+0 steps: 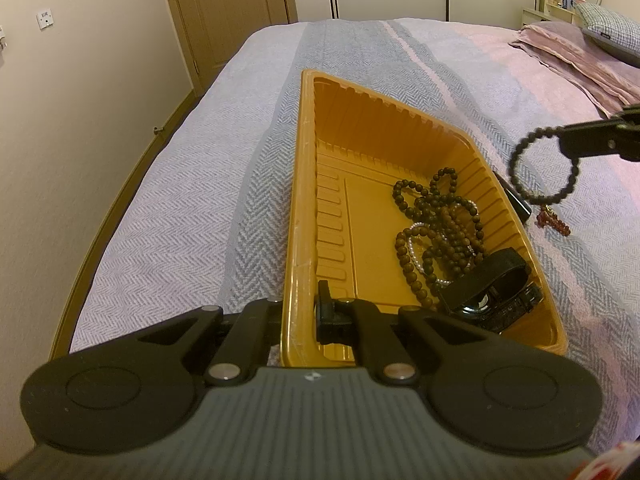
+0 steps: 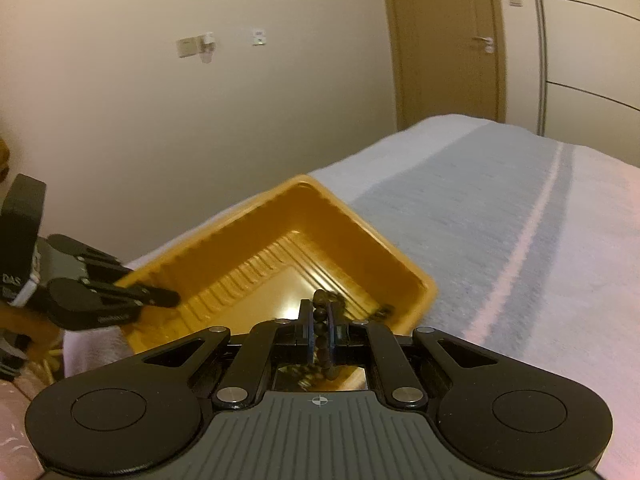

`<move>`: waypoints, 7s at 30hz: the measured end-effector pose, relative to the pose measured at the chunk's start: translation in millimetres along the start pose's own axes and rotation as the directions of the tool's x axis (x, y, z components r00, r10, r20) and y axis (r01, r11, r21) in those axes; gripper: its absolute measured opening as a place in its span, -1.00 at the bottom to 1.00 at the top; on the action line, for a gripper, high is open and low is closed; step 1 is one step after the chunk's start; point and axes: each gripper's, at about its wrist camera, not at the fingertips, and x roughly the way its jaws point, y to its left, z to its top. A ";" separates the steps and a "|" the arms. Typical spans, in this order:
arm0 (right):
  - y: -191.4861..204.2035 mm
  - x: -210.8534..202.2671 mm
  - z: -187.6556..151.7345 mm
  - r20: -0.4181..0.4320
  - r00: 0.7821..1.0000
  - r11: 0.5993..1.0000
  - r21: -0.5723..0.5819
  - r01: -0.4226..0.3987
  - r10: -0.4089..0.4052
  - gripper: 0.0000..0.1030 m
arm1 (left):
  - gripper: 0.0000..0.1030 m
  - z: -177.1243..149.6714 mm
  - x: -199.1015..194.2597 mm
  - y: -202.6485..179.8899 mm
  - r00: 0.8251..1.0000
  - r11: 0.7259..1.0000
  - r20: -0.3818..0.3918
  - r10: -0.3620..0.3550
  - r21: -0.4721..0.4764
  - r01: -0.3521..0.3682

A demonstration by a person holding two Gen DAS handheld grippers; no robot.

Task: Organize jewelry
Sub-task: 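Carry the dark bead bracelet into the tray and open the right tool, then move the right tool to the amber-and-pearl bracelet and grasp it, then lift the amber bracelet over the tray and open the right tool, then move the right tool to the black remote-like object and grasp it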

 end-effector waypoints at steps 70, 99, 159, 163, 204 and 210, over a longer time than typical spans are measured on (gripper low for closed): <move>-103.6 35.3 -106.0 -0.220 0.934 0.943 0.120 0.311 -0.280 -0.64 | -0.92 0.1 -0.5 2.7 1.000 1.000 0.008 -0.002 -0.006 0.003; -83.8 19.6 -96.7 -0.209 0.937 0.958 -0.004 0.287 -0.281 -0.82 | -0.91 -0.4 -3.0 2.8 1.000 1.000 0.010 -0.008 -0.006 0.008; 7.9 12.4 8.5 -0.019 0.997 0.988 -0.133 0.076 -0.079 -0.91 | -0.90 1.3 -5.4 5.1 1.000 1.000 0.017 -0.018 -0.012 0.019; 17.0 28.7 15.2 -0.029 0.998 0.987 -0.153 0.052 -0.057 -0.91 | -0.90 0.5 -4.9 6.8 1.000 1.000 0.018 -0.022 -0.017 0.022; -93.8 -16.6 -29.5 -0.019 0.959 0.940 0.191 0.282 -0.283 -0.22 | -0.90 -1.5 -3.8 6.6 1.000 1.000 0.019 -0.021 -0.022 0.021; -86.2 11.6 -51.4 -0.078 0.968 0.948 0.194 0.251 -0.240 -0.22 | -0.90 -0.3 -4.4 6.1 1.000 1.000 0.016 -0.018 -0.016 0.018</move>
